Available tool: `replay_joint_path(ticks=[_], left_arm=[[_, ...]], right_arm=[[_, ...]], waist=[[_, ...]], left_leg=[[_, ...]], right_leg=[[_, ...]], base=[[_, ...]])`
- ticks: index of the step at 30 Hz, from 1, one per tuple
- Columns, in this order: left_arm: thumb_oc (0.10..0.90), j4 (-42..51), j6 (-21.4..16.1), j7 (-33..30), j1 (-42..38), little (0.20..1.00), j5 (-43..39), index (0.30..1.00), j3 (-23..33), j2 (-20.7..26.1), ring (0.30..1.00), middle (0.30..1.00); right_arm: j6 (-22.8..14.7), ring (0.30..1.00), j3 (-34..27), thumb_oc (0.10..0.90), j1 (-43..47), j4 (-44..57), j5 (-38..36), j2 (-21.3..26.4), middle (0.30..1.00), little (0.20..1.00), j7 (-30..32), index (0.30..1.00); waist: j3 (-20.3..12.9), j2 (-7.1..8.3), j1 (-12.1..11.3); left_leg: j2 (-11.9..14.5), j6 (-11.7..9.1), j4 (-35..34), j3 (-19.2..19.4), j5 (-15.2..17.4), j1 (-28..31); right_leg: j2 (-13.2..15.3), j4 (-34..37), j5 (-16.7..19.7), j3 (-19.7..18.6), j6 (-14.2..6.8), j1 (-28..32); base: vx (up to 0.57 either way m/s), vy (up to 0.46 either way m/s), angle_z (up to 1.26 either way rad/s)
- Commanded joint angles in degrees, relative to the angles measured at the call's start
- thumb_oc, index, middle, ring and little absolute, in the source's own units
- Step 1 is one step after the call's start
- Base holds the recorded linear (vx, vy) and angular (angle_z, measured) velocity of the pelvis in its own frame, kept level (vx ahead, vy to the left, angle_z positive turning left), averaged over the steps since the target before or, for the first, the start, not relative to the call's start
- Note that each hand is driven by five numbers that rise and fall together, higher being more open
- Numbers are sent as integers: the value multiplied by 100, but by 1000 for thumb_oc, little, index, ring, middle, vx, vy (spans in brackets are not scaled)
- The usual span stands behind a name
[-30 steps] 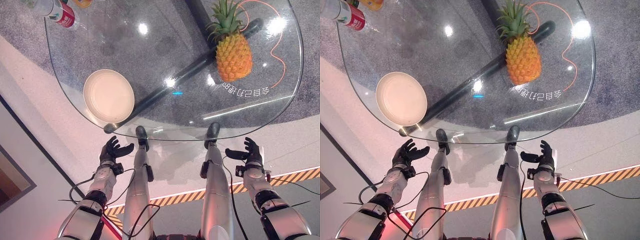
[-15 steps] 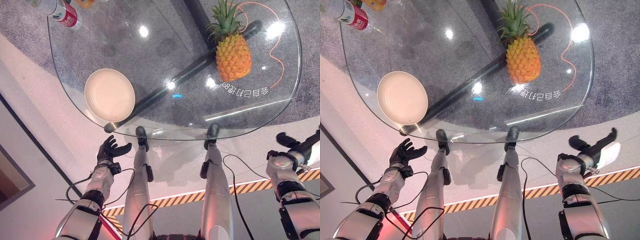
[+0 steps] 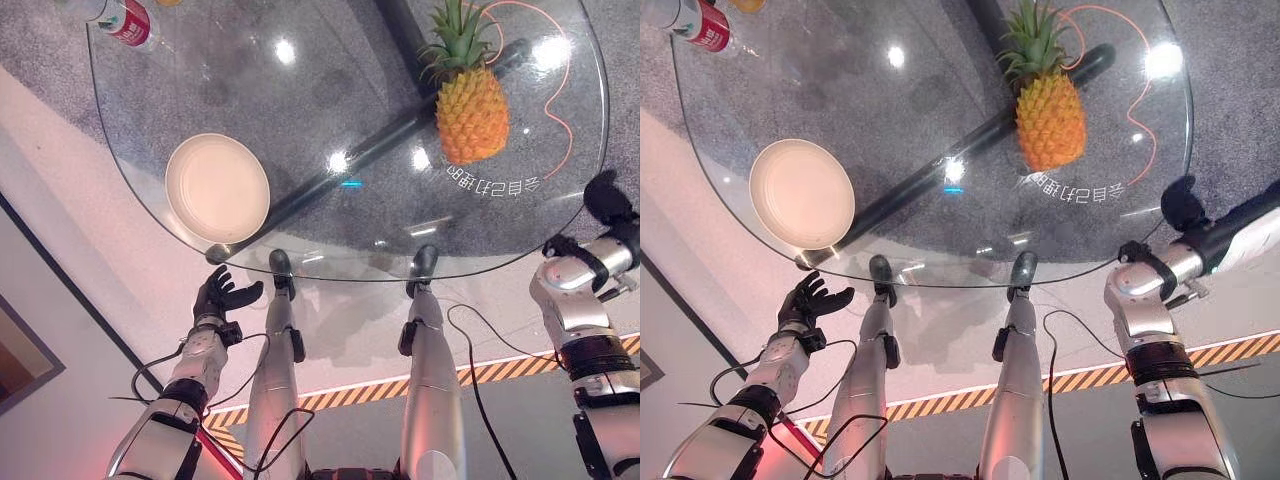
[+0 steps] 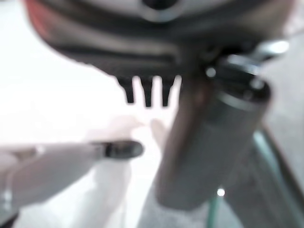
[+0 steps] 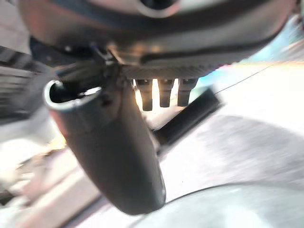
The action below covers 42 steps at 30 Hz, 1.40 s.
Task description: Pick up the fruit to the plate
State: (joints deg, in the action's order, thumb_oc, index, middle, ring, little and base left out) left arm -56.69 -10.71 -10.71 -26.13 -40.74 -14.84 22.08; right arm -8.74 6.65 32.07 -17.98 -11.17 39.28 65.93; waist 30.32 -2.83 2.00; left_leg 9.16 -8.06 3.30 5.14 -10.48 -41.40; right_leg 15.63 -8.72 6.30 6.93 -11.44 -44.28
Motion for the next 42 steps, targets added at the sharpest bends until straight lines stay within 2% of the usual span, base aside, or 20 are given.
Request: replay_joint_path(ticks=[1,7,10,15,23,32,42], left_arm=[[800,-201,-206,-98,515,900,156,900,307,213,900,900],[800,-159,-248,-74,630,900,302,900,368,67,900,900],[800,-160,-267,-72,660,900,357,900,368,31,900,900],[800,-160,-268,-61,651,900,379,900,338,8,900,900],[800,-244,-262,48,604,900,361,900,262,-3,900,900],[800,-253,-247,25,593,900,372,900,198,-38,900,900],[800,-251,-161,24,522,900,358,900,122,-15,900,900]], right_arm=[[-69,900,-297,800,14,924,964,629,900,900,339,900],[159,900,-48,800,-49,1886,1592,634,900,900,-317,900],[151,900,79,800,-70,2138,1653,617,900,900,-605,900],[358,900,344,800,5,2460,1616,627,900,900,-1198,900],[484,900,826,800,42,2510,1513,594,900,900,-1965,900],[648,900,1101,800,201,2609,1324,585,900,900,-2064,900],[951,900,1184,800,206,2378,1187,562,900,900,-1784,900]], waist=[[-52,106,-27],[-52,64,-28],[-52,54,-40],[-52,50,-49],[-52,25,-73],[-52,-5,-109],[-52,3,-131]], left_leg=[[-158,89,527,-365,388,-109],[-178,106,466,-321,354,-62],[-180,110,481,-316,355,-57],[-167,101,463,-276,323,-34],[-174,102,405,-224,280,39],[-174,94,340,-178,243,86],[-163,100,305,-174,219,95]], right_leg=[[-32,-352,296,169,-69,-214],[-17,-342,258,169,-62,-186],[-9,-368,239,183,-55,-180],[-12,-369,228,197,-48,-154],[-2,-340,233,221,-39,-94],[22,-323,241,251,-36,-77],[35,-309,275,273,-51,-76]], base=[[14,39,0],[8,21,1],[0,0,0],[0,0,0],[0,0,0],[0,0,0],[0,-3,1]])
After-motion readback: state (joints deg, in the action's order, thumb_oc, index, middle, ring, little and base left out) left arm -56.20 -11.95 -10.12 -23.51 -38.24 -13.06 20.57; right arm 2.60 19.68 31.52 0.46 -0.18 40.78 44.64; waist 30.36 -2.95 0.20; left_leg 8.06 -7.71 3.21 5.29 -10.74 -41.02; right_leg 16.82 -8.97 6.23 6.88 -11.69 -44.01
